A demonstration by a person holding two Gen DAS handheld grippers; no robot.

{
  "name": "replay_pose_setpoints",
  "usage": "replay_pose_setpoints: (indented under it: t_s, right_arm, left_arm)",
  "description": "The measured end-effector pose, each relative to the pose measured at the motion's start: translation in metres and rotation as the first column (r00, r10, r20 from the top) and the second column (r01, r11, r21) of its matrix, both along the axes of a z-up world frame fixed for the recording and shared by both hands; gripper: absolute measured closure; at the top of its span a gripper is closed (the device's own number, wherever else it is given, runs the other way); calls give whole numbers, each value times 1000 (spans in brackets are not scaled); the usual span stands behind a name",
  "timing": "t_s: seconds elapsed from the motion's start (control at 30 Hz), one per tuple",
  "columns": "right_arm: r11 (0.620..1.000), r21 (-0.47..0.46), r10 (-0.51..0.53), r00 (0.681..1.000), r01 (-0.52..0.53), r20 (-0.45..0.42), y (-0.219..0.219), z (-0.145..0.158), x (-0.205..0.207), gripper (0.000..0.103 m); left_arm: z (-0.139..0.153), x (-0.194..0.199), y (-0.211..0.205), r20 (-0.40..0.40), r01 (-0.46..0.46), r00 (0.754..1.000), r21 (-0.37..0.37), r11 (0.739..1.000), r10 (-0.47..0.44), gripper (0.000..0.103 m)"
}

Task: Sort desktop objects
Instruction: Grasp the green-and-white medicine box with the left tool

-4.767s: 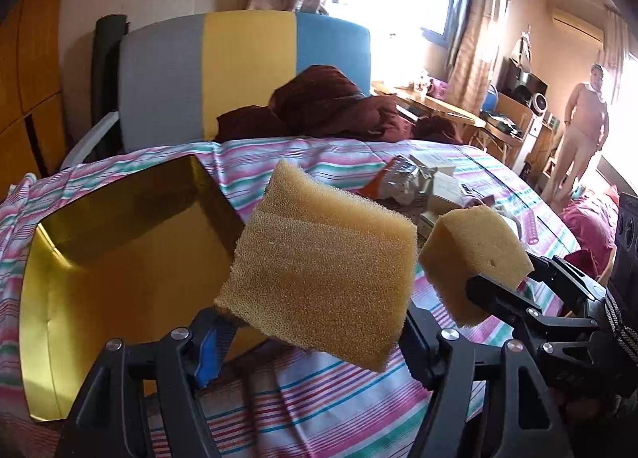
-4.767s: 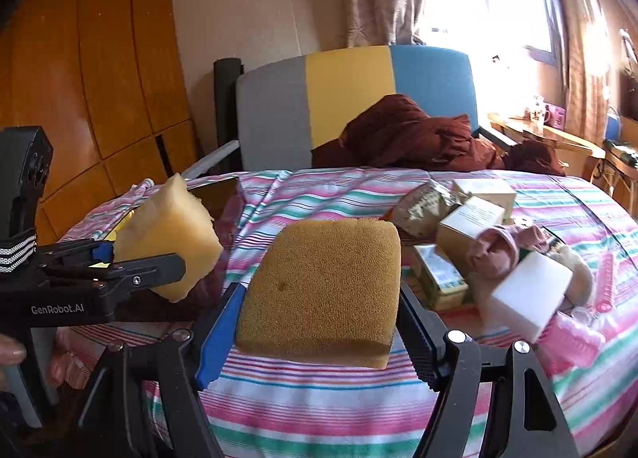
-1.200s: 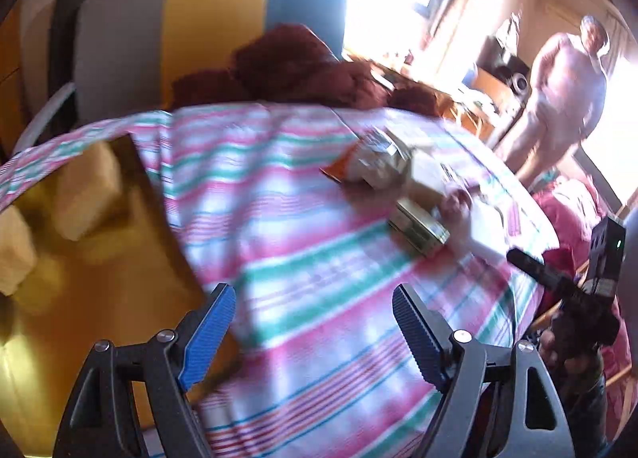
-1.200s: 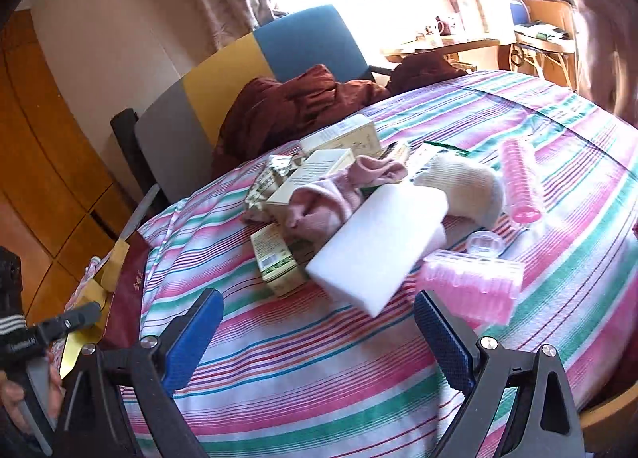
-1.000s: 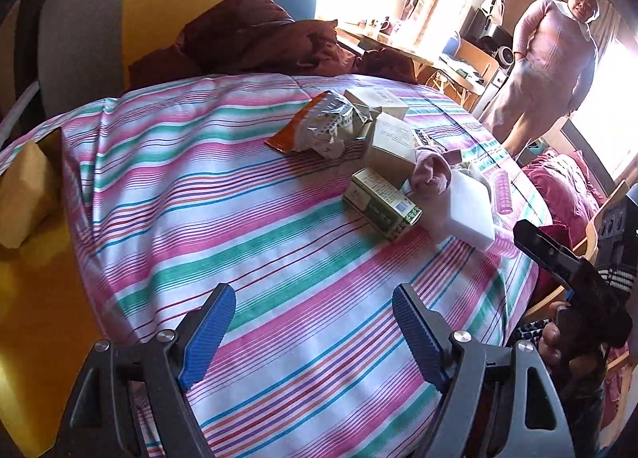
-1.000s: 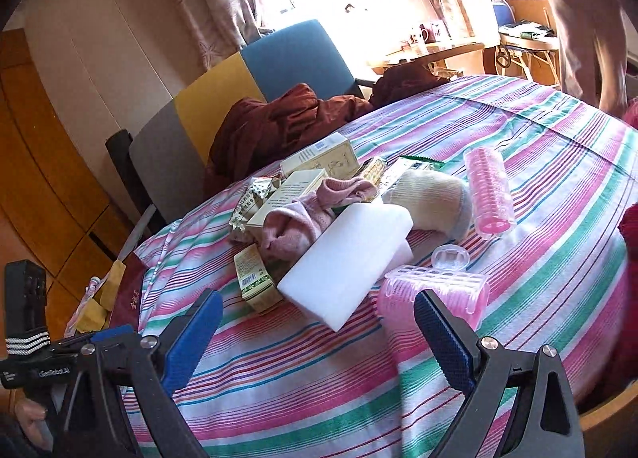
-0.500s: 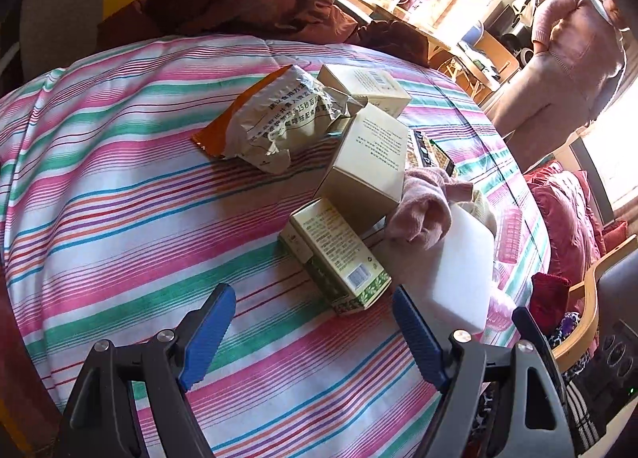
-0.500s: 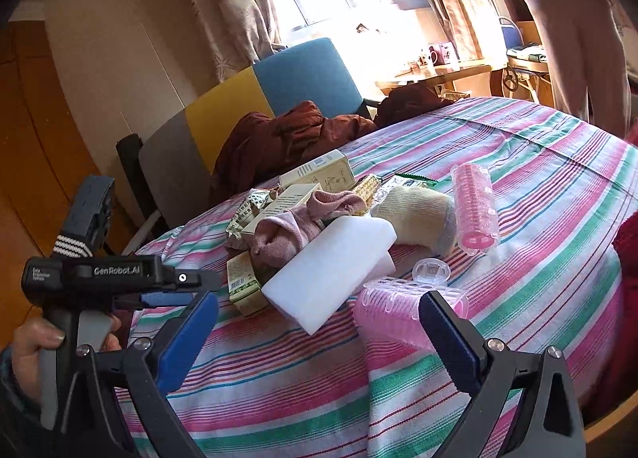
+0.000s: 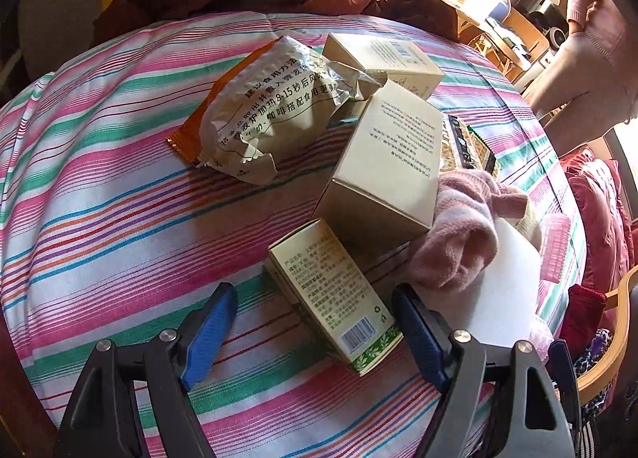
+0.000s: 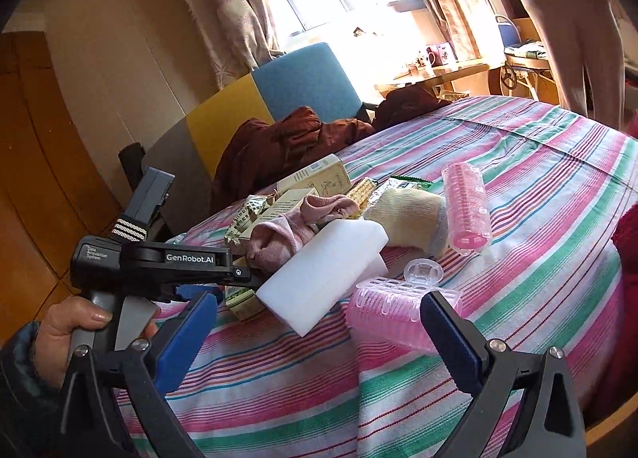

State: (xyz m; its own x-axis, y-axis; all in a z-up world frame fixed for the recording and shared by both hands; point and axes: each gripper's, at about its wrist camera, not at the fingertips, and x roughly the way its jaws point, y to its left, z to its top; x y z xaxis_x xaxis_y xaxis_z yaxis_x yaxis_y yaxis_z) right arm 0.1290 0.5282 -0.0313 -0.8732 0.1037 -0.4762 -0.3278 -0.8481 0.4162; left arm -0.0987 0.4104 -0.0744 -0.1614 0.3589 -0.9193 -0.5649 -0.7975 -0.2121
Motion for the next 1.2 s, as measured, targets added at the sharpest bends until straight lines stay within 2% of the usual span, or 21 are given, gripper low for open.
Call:
replay_pose_setpoints:
  t_s: [0.03,0.1,0.33,0.53,0.7,0.83,0.9,1.07,1.2]
  right_arm:
    - [1000,-1,-3,1000,3,-3,1,1,1,0]
    - [1000,-1,-8,1000,8,-6,2,3,3,0]
    - [997,33,-67,998,66,22,13,9,6,0]
    - [997,-25,-76,993,79,90,27,-7,-7,0]
    - [998,-60,8,993,-1,117,17,-17,-18,0]
    - [999,5,-45,990,45,133,10,-12,-15,0]
    - [995,54,-89,984,81,156,9,-11,-13,0]
    - [986,148,-104,979,78,173,-1,-11,-10,1]
    - [982,173,-110,980,80,167,-4,-14,-5,4]
  left_arm:
    - [-1,1,0,-7,3,1000,-3,1000,-3,25]
    - [0,3,-4,-27,26,999,-17,1000,-26,37]
    - [1,18,-33,-108,110,987,-72,991,-117,49]
    - [2,38,-72,-151,149,976,-57,987,-156,51]
    - [4,51,-97,-176,160,971,-15,987,-161,52]
    - [17,51,-116,-197,149,971,60,987,-135,49]
    - [22,51,-114,-205,167,967,74,983,-149,45]
    - [30,48,-89,-266,235,941,66,970,-210,41]
    - [28,41,-76,-281,272,927,48,961,-248,39]
